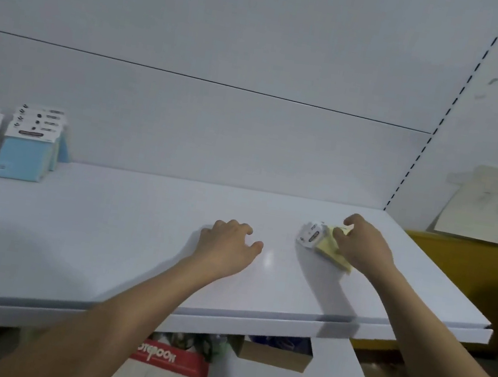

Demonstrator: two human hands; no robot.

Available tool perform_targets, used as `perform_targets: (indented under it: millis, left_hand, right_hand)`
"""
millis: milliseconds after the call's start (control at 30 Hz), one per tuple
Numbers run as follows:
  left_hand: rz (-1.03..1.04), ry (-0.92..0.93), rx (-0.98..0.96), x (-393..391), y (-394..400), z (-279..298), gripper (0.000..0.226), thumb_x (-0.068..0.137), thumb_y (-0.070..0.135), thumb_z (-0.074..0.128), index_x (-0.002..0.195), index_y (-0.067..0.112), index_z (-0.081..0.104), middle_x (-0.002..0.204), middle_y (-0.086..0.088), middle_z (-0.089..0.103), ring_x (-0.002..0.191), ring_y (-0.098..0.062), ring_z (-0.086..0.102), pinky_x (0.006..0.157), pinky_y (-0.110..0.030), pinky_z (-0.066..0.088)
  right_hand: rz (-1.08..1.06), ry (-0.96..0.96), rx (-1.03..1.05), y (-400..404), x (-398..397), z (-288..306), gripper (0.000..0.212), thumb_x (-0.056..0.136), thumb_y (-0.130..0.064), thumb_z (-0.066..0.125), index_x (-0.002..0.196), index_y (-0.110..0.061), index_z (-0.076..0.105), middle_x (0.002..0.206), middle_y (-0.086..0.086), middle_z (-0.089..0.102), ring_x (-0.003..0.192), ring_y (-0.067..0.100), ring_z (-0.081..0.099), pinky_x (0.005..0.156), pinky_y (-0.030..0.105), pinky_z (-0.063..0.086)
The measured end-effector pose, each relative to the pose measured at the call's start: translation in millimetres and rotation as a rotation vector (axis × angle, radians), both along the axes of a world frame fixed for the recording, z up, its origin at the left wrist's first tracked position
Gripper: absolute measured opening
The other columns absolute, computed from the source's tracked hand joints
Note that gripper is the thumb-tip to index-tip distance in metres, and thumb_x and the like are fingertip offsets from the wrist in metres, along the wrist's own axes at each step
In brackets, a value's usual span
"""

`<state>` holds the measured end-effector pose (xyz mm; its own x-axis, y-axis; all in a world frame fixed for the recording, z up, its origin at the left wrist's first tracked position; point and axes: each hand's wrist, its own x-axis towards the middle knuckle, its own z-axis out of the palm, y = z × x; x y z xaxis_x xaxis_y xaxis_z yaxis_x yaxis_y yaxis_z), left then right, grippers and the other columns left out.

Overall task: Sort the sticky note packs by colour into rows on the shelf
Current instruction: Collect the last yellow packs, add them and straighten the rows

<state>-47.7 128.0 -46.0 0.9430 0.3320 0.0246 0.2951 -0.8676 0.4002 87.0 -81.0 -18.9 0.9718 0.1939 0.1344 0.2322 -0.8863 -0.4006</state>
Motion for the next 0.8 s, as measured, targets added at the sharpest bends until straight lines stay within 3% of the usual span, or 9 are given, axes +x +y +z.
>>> perform_targets:
  millis: [133, 300, 400, 500, 667, 800]
  left_hand:
    - [0.062, -0.014, 0.002, 36, -39, -4, 0.051, 0.094, 0.052, 0.039, 0.135, 0.025, 0.049, 0.140, 0.002, 0.049, 0.131, -0.023, 0.039, 0.106, -0.038, 0.031]
    - [0.185, -0.017, 0.036, 71, -87, -9, 0.053, 0.091, 0.057, 0.042, 0.130, 0.023, 0.055, 0.135, -0.001, 0.050, 0.128, -0.027, 0.040, 0.105, -0.038, 0.030]
    - [0.262, -0.029, 0.026, 86, -112, -9, 0.056, 0.086, 0.059, 0.050, 0.125, 0.020, 0.059, 0.129, -0.004, 0.052, 0.124, -0.028, 0.042, 0.104, -0.037, 0.032]
    - [0.353, -0.023, -0.048, 97, -126, -8, 0.053, 0.081, 0.056, 0.059, 0.120, 0.019, 0.060, 0.127, -0.006, 0.051, 0.124, -0.028, 0.040, 0.105, -0.035, 0.033]
    - [0.461, -0.092, -0.273, 107, -138, -5, 0.033, 0.081, 0.035, 0.067, 0.110, 0.021, 0.061, 0.119, -0.005, 0.058, 0.122, -0.025, 0.041, 0.099, -0.030, 0.037]
    - [0.509, -0.081, -0.344, 119, -156, -3, 0.045, 0.076, 0.039, 0.070, 0.115, 0.022, 0.055, 0.116, -0.003, 0.061, 0.117, -0.020, 0.045, 0.094, -0.033, 0.041]
  right_hand:
    - [-0.031, 0.027, -0.074, -24, 43, -6, 0.054, 0.092, -0.049, 0.047, 0.128, -0.008, 0.041, 0.124, 0.012, 0.053, 0.110, 0.034, 0.053, 0.080, 0.038, 0.043]
    - [0.104, 0.185, 0.003, -34, 82, -12, 0.074, 0.084, -0.065, 0.052, 0.126, -0.005, 0.035, 0.123, 0.014, 0.056, 0.113, 0.035, 0.053, 0.082, 0.040, 0.043]
    - [0.220, 0.252, 0.039, -39, 92, -19, 0.066, 0.081, -0.061, 0.059, 0.112, -0.009, 0.033, 0.113, 0.011, 0.056, 0.101, 0.031, 0.052, 0.078, 0.037, 0.043]
    - [0.304, 0.287, 0.088, -45, 98, -19, 0.072, 0.079, -0.055, 0.067, 0.122, -0.007, 0.033, 0.104, 0.006, 0.050, 0.098, 0.029, 0.050, 0.078, 0.035, 0.041]
    - [0.360, 0.387, 0.252, -58, 108, -22, 0.079, 0.075, -0.047, 0.076, 0.129, -0.004, 0.037, 0.110, 0.005, 0.048, 0.112, 0.027, 0.053, 0.081, 0.032, 0.040]
    - [0.360, 0.460, 0.428, -69, 121, -26, 0.068, 0.071, -0.036, 0.083, 0.119, -0.005, 0.047, 0.106, 0.007, 0.059, 0.088, 0.020, 0.058, 0.072, 0.032, 0.048]
